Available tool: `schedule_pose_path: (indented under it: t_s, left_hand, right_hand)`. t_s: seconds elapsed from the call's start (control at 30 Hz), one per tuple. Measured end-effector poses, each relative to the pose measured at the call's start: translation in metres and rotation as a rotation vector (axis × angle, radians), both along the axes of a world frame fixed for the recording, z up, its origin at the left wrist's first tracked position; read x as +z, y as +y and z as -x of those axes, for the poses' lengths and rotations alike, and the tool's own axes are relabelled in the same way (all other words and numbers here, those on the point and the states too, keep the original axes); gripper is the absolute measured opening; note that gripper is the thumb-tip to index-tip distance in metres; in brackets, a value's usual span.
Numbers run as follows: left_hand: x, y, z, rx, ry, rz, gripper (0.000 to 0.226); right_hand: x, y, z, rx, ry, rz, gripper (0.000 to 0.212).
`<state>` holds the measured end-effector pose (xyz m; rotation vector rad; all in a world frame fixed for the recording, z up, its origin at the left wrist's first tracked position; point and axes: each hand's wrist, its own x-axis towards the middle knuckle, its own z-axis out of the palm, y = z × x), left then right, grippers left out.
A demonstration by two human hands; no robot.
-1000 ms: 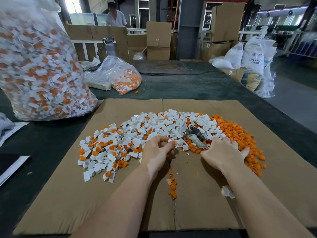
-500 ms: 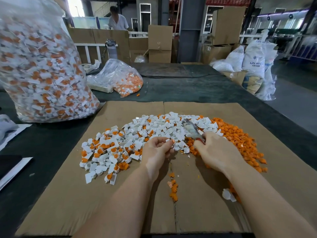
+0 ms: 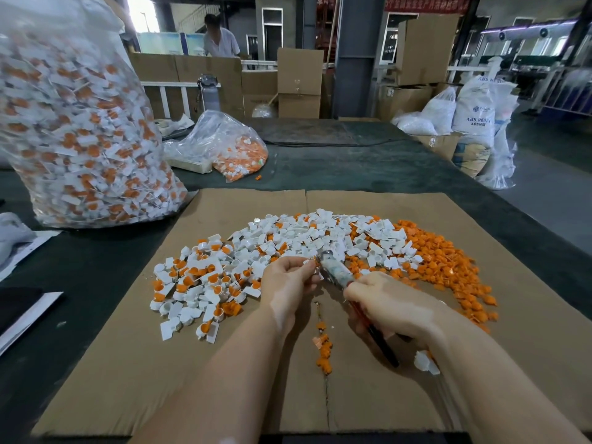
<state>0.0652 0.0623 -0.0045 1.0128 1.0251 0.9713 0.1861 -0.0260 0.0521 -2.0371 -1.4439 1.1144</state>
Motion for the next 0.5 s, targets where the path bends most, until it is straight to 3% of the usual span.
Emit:
schedule_pose_path:
  t_s: [0.2,0.5]
  left_hand:
    - [-0.0018,0.0014,-0.0001,0.009,0.01,0.003,0.01]
    - [-0.0005,-0.0008,0.002,-0.013,0.024,-0.01,0.01]
  right_hand:
    - [0.0003,0.0009,0.0017,0.026,-0.012,0.028,0.022]
    - [-0.0088,0.0038,0.0049,0.057,-0.255,-0.117,0.027]
